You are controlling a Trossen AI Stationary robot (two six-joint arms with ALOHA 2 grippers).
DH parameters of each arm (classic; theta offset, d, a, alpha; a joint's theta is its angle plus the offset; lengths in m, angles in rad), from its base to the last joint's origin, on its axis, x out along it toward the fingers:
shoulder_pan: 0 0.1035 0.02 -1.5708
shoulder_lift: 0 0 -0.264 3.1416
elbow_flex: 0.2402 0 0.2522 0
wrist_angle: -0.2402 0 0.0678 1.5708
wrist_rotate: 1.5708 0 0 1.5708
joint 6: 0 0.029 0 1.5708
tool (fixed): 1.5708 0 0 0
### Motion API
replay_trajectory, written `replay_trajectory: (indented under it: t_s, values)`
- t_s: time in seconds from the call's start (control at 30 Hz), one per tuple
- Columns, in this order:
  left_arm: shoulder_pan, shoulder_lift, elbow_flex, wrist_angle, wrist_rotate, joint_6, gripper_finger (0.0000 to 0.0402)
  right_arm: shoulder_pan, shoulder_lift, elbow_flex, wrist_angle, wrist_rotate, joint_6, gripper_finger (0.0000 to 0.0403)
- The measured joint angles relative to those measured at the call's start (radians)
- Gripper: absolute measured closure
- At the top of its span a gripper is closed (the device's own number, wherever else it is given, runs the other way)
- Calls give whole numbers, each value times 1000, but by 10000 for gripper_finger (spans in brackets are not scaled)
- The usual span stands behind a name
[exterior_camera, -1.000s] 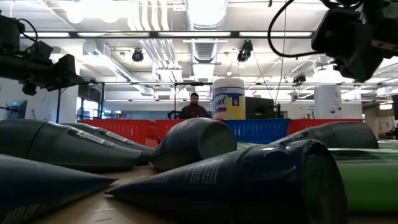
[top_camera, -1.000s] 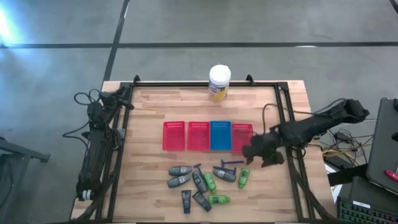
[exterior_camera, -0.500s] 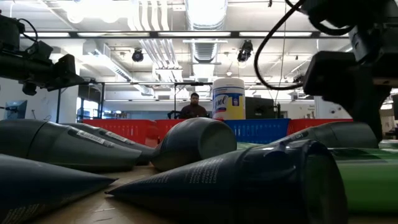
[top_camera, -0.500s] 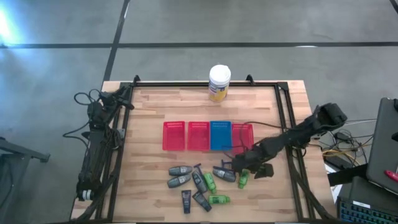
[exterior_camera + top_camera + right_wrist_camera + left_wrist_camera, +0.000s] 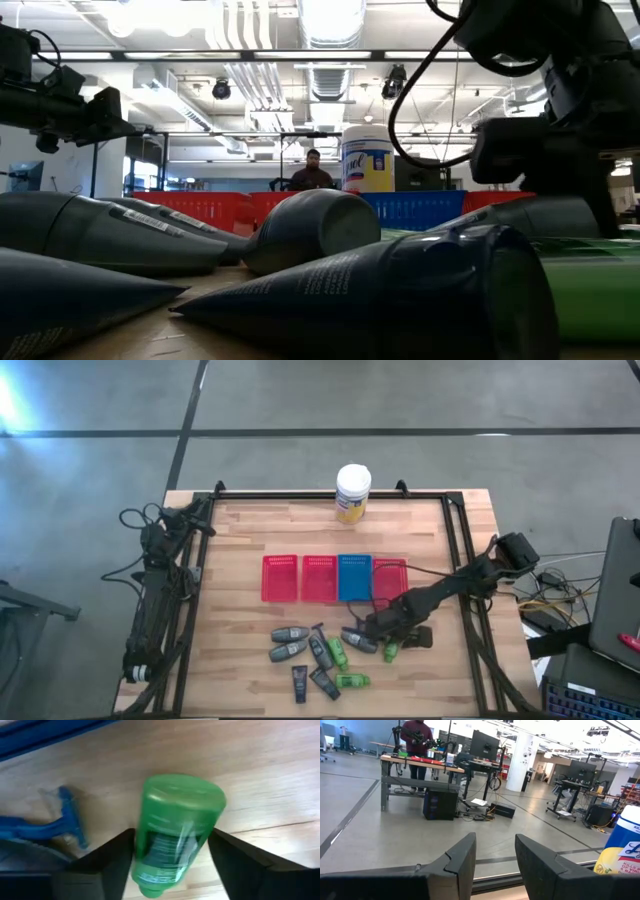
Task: Pick & Place Travel size toiletries
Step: Put the green shampoo into the right red bin
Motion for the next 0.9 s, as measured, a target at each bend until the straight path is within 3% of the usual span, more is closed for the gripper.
replay_trajectory:
  t_s: [0.33,0.5,0.67,0.8,0.9]
  values:
    - [0,0,0,0,0,0,259,0,-21,10,-28,1,-85,261]
    - [0,1,0,0,0,0,259,5,-114,65,-119,7,-127,266]
    - [-1,1,0,0,0,0,259,-19,-257,153,-316,150,-142,266]
    - [-1,2,0,0,0,0,259,-120,-337,200,-549,306,-212,266]
    - [-1,3,0,0,0,0,259,-286,-375,176,-547,310,-417,265]
